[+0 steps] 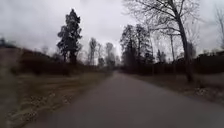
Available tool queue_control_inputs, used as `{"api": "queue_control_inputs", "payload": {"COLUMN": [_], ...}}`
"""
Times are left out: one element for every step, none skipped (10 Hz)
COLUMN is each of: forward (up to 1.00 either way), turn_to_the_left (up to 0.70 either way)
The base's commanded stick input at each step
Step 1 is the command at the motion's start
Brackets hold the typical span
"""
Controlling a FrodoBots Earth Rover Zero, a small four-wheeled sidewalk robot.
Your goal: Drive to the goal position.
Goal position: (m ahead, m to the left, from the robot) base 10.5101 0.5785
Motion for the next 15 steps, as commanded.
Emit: {"api": "queue_control_inputs", "payload": {"forward": [0.7,0.7,0.7,0.7,0.7,0.7,0.7,0.7,0.7,0.7,0.7,0.7,0.7,0.7,0.7], "turn_to_the_left": [0.0,0.0,0.0,0.0,0.0,0.0,0.0,0.0,0.0,0.0,0.0,0.0,0.0,0.0,0.0]}}
